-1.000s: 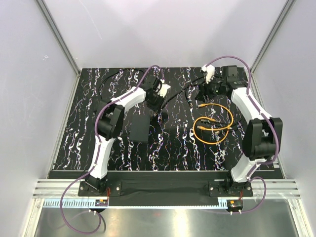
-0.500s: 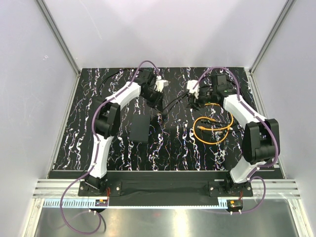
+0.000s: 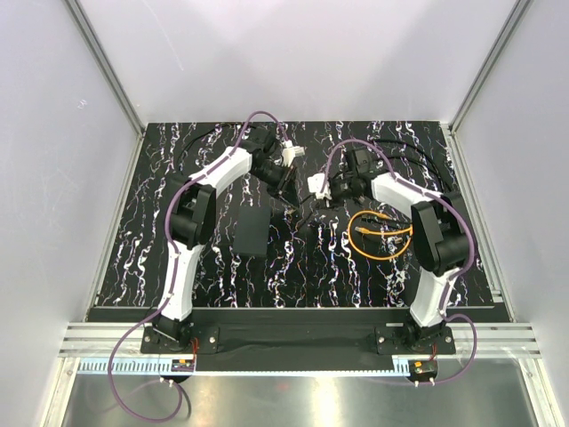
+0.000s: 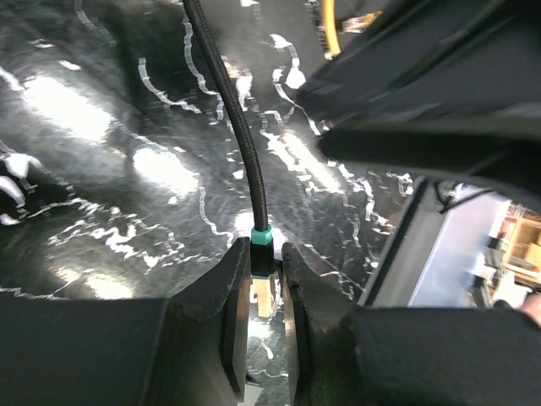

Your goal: Insert the plug into the switch port

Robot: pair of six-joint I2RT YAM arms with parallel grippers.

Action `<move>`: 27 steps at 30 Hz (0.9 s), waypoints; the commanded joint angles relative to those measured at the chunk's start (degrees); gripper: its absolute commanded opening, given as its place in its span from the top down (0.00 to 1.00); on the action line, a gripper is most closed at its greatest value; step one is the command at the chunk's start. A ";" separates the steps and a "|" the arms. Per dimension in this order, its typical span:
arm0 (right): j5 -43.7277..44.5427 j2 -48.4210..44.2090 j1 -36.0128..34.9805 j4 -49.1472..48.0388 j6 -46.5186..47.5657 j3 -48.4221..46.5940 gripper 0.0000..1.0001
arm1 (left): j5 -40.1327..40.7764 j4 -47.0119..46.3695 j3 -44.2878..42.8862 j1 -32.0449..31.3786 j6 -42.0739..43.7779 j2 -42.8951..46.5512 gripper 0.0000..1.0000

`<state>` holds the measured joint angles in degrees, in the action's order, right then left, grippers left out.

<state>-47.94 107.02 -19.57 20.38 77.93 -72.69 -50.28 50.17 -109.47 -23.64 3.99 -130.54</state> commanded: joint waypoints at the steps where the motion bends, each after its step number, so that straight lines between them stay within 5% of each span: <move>1: -1.54 1.52 -1.26 -2.10 5.21 -3.08 0.49 | -7.28 -0.52 -0.75 0.52 0.58 -0.77 1.00; 27: -2.24 6.88 -5.47 1.85 10.22 -7.38 0.60 | -14.93 1.86 -2.77 2.02 4.10 -3.93 1.00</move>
<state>-48.12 113.54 -23.90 20.67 85.67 -78.15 -60.77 53.08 -109.73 -21.43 7.09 -134.28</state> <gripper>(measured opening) 0.410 0.205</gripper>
